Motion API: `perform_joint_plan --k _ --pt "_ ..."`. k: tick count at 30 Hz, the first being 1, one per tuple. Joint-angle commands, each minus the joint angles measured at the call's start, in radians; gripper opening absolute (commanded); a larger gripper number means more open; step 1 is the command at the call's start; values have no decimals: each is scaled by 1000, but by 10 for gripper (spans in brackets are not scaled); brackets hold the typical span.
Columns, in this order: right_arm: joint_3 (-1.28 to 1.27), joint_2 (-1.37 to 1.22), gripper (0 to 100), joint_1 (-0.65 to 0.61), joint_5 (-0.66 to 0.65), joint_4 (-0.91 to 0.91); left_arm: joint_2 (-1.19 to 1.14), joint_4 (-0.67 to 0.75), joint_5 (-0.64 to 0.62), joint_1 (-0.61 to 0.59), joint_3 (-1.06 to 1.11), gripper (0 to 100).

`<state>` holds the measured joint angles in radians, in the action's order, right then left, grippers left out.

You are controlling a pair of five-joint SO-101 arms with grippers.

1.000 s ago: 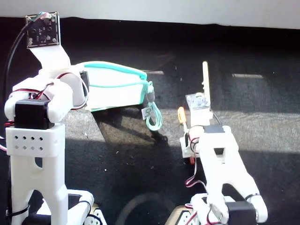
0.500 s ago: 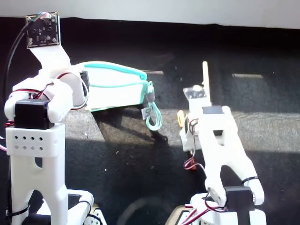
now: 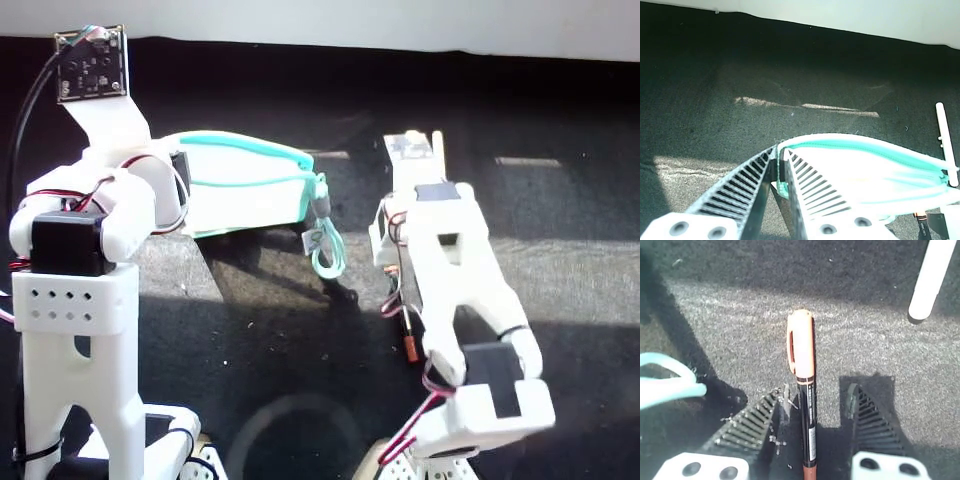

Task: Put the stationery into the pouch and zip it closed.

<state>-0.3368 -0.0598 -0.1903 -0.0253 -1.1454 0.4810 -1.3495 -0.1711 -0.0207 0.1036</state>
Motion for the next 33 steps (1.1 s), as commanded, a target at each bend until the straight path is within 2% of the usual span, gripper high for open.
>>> perform_joint_plan --k 1,10,15,22,24,26,33 --pt "128 -91 191 -10 17 16 -12 -3 5 21 5 9" --pt "213 -213 191 -64 17 7 -18 0 6 19 7 9" --pt "213 -278 191 -56 12 77 -19 0 6 19 7 9" --pt "248 -386 190 -47 12 81 -18 0 6 19 7 9" --pt "254 -400 137 -47 12 81 -18 0 6 19 7 9" --pt "254 -400 9 -47 12 81 -15 -2 6 19 7 9" --pt "259 -390 6 -47 14 42 -13 -5 8 15 5 9"
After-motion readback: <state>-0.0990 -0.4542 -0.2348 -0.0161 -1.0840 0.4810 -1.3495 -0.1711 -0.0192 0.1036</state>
